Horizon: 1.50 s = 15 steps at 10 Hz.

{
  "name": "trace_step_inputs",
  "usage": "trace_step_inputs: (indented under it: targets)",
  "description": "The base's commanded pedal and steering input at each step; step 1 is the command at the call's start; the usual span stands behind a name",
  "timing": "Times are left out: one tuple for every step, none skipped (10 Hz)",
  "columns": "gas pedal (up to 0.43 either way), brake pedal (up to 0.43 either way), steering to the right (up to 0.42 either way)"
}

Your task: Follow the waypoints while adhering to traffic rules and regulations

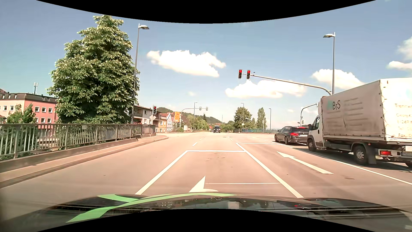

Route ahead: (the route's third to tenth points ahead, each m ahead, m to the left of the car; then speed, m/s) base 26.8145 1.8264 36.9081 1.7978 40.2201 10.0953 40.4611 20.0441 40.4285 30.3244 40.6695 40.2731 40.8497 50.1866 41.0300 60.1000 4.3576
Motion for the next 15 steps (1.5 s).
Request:
trace_step_inputs:
  targets:
    - [0.0,0.0,0.007]
    - [0.0,0.0,0.01]
    - [0.0,0.0,0.01]
    - [0.0,0.0,0.009]
    - [0.0,0.0,0.009]
    - [0.0,0.0,0.01]
    - [0.0,0.012,0.009]
    - [0.0,0.116,0.009]
    - [0.0,0.134,0.01]
    - [0.0,0.146,0.009]
    - [0.0,0.177,0.009]
    - [0.0,0.177,0.009]
    - [0.0,0.189,0.009]
    - [0.0,0.207,0.01]
    - [0.0,0.207,0.009]
